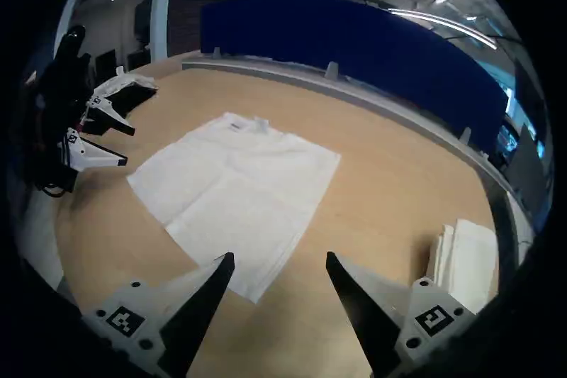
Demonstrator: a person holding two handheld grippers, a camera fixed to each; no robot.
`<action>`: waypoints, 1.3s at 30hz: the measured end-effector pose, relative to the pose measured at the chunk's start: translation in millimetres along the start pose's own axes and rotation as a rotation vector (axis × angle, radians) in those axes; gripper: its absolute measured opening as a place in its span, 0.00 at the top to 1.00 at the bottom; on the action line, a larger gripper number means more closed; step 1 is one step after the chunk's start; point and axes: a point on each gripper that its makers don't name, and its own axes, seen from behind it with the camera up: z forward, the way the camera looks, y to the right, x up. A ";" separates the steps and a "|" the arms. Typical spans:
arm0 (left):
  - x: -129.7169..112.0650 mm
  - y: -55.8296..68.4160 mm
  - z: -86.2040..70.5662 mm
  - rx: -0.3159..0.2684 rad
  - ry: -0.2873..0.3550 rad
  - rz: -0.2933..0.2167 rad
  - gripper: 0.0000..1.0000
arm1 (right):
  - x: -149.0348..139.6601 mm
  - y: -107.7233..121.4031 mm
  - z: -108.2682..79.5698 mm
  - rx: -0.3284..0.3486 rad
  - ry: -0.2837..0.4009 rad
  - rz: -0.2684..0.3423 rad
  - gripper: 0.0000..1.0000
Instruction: Fold towel
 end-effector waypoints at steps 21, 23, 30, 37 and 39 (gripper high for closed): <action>-33.4 17.8 20.2 -0.041 -0.095 0.011 0.06 | -44.9 -11.0 13.0 0.037 -0.089 -0.012 0.05; -34.3 19.4 19.8 -0.045 -0.104 0.008 0.06 | -46.2 -12.0 12.8 0.042 -0.093 -0.009 0.08; -34.7 22.0 17.7 -0.052 -0.139 -0.006 0.18 | -50.0 -14.2 13.2 0.049 -0.106 0.009 0.24; -34.7 27.2 17.9 -0.053 -0.150 0.005 0.32 | -57.0 -18.4 12.7 0.061 -0.123 0.019 0.38; -35.1 28.5 18.1 -0.051 -0.151 0.008 0.35 | -59.0 -21.5 12.4 0.070 -0.127 0.021 0.43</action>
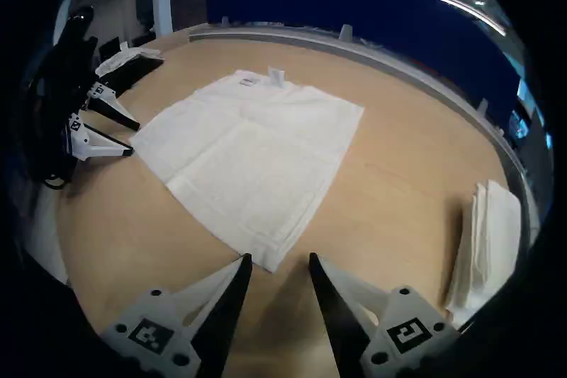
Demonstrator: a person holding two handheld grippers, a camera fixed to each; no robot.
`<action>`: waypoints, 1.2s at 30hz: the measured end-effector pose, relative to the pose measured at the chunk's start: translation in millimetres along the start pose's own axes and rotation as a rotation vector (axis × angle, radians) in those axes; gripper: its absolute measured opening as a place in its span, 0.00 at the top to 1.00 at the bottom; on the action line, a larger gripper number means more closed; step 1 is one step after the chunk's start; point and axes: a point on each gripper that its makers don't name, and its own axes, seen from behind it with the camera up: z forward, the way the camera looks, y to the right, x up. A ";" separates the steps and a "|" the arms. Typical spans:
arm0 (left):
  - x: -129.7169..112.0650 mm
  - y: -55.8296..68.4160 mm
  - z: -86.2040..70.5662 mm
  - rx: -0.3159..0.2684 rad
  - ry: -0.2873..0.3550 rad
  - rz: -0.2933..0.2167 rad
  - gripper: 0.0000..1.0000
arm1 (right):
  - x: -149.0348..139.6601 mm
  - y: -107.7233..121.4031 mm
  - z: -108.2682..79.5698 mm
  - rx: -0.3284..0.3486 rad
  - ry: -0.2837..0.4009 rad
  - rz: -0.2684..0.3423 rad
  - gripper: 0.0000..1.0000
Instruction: Fold towel
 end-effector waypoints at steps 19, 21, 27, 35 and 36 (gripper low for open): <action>-2.1 9.6 2.0 -0.020 -0.020 -0.013 0.62 | -0.2 -7.9 -1.2 0.021 -0.003 0.016 0.79; -2.4 10.4 2.6 -0.020 -0.019 -0.008 0.63 | 0.0 -7.2 -0.9 0.020 -0.004 0.019 0.83; -1.8 13.2 5.2 -0.023 -0.022 0.001 0.67 | 1.3 -6.2 -0.5 0.020 -0.007 0.030 0.85; -3.1 11.6 3.8 -0.021 -0.031 0.001 0.79 | 1.8 -5.5 0.0 0.021 -0.010 0.032 0.86; -3.4 10.6 3.8 -0.016 -0.033 0.004 0.82 | 1.9 -5.3 0.1 0.021 -0.010 0.033 0.86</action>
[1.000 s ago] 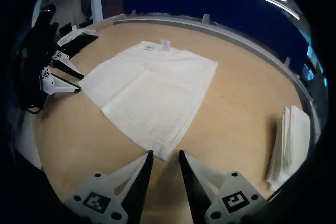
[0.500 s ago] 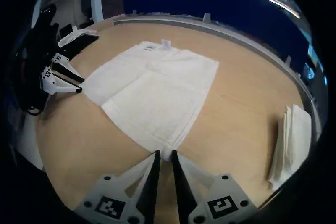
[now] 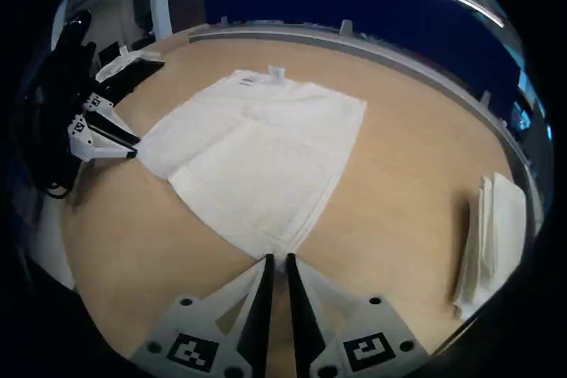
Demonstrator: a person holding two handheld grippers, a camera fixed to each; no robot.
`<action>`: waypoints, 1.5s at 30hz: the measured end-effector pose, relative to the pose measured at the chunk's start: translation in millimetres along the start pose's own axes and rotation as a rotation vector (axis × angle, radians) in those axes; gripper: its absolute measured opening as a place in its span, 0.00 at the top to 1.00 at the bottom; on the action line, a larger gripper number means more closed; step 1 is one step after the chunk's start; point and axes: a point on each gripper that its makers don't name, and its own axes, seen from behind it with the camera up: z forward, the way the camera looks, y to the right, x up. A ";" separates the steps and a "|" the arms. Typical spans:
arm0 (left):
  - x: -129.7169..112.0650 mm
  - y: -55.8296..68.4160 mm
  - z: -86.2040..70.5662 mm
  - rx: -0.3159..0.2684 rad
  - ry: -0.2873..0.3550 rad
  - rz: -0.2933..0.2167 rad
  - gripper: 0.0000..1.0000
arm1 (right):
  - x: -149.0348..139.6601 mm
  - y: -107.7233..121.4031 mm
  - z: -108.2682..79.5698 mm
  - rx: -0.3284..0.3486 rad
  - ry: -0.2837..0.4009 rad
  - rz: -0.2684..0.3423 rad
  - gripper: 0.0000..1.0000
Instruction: Fold towel
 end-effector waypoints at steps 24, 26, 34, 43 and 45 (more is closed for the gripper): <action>10.2 -7.1 -12.8 0.038 0.006 -0.030 0.91 | 24.5 5.6 -15.6 0.002 0.046 -0.008 0.91; 15.7 -6.7 -18.5 0.037 0.016 -0.043 0.91 | 32.1 5.9 -21.3 0.002 0.059 -0.009 0.91; 35.8 -9.1 -40.6 0.053 0.039 -0.068 0.91 | 61.6 4.7 -49.6 0.006 0.105 -0.007 0.91; 46.0 -3.1 -66.4 0.043 0.043 -0.099 0.91 | 82.4 0.7 -80.8 0.010 0.131 -0.007 0.91; 47.8 -0.6 -73.4 0.040 0.044 -0.106 0.91 | 85.3 -0.2 -87.0 0.012 0.134 -0.005 0.91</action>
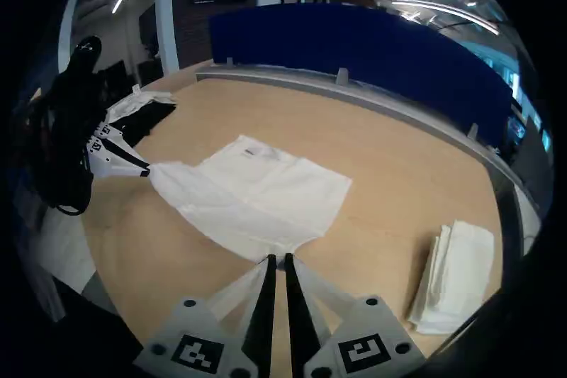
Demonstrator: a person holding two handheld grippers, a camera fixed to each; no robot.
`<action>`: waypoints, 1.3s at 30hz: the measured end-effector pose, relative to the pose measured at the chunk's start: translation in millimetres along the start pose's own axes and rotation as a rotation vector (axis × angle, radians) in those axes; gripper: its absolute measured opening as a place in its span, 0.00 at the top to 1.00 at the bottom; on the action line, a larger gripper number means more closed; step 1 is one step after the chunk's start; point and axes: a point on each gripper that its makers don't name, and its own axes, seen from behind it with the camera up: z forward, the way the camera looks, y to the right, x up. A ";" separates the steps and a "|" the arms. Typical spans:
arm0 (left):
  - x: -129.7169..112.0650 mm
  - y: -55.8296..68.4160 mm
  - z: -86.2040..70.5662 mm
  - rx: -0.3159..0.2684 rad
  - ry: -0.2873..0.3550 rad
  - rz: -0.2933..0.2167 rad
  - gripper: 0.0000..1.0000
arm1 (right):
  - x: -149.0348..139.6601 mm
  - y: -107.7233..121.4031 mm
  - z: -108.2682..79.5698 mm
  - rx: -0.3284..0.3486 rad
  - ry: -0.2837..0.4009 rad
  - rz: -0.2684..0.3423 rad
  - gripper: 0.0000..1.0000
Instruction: Fold towel
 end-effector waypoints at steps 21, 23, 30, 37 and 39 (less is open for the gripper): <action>0.8 13.8 -24.6 -0.006 -0.011 -0.029 0.91 | 8.6 -3.0 -16.2 0.011 -0.002 0.013 0.91; 2.2 12.4 -22.5 -0.007 -0.012 -0.031 0.91 | 9.0 -1.1 -14.6 0.010 -0.005 0.011 0.91; 12.8 3.4 -9.8 0.003 -0.014 -0.032 0.91 | 13.8 8.1 -4.2 0.007 -0.006 0.014 0.91; 25.9 -9.5 9.1 0.012 -0.024 -0.038 0.91 | 22.4 23.5 16.3 -0.005 -0.006 0.026 0.91; 30.5 -13.7 15.8 0.014 -0.025 -0.037 0.91 | 24.7 28.7 23.5 -0.008 -0.007 0.028 0.91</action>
